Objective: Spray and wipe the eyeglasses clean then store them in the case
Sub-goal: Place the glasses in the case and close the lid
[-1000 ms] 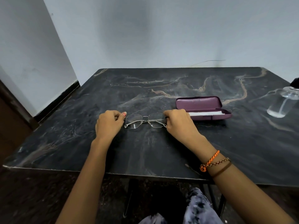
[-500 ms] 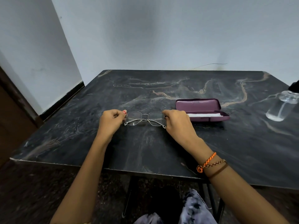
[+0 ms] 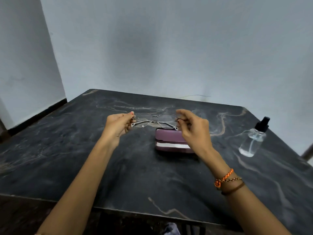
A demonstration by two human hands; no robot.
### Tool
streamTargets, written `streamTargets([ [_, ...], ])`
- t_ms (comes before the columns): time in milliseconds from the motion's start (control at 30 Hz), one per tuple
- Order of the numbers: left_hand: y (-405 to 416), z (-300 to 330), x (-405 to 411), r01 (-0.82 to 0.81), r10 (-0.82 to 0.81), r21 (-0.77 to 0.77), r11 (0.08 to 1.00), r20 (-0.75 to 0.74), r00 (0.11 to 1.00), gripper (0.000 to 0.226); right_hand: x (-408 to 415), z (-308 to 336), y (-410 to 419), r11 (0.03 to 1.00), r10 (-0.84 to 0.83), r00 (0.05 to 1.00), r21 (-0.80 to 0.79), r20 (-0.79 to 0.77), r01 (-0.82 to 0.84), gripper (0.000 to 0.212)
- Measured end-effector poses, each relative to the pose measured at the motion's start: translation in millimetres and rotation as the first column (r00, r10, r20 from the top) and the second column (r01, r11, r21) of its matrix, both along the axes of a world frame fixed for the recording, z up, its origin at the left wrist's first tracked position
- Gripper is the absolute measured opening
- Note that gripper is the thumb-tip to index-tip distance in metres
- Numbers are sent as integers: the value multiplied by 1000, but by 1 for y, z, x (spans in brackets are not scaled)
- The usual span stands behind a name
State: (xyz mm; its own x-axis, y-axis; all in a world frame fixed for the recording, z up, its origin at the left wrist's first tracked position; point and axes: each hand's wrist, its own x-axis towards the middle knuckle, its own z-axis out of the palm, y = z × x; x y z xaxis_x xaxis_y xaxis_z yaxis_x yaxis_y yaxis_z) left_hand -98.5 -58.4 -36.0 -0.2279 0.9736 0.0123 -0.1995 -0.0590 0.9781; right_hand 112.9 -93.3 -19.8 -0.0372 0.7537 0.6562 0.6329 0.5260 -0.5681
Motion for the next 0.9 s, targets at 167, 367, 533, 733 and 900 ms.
streamTargets([
  [167,12,-10,48,11,-10,3,1000,-66,998,25,47,-11,9,997,-33,998,-74,-55,29,29],
  [367,14,-25,65,8,20,95,995,-282,959,28,76,-30,12,975,0,985,-219,-174,-39,31],
  [533,14,-33,63,70,-60,4,998,-455,888,27,83,-41,19,961,27,996,-273,-86,-49,21],
  [733,12,-36,58,152,-162,-65,986,-546,822,23,87,-45,21,954,8,1000,-299,5,-6,18],
  [900,8,-37,58,182,-193,-77,980,-574,796,21,88,-46,21,943,-24,998,-329,50,39,18],
])
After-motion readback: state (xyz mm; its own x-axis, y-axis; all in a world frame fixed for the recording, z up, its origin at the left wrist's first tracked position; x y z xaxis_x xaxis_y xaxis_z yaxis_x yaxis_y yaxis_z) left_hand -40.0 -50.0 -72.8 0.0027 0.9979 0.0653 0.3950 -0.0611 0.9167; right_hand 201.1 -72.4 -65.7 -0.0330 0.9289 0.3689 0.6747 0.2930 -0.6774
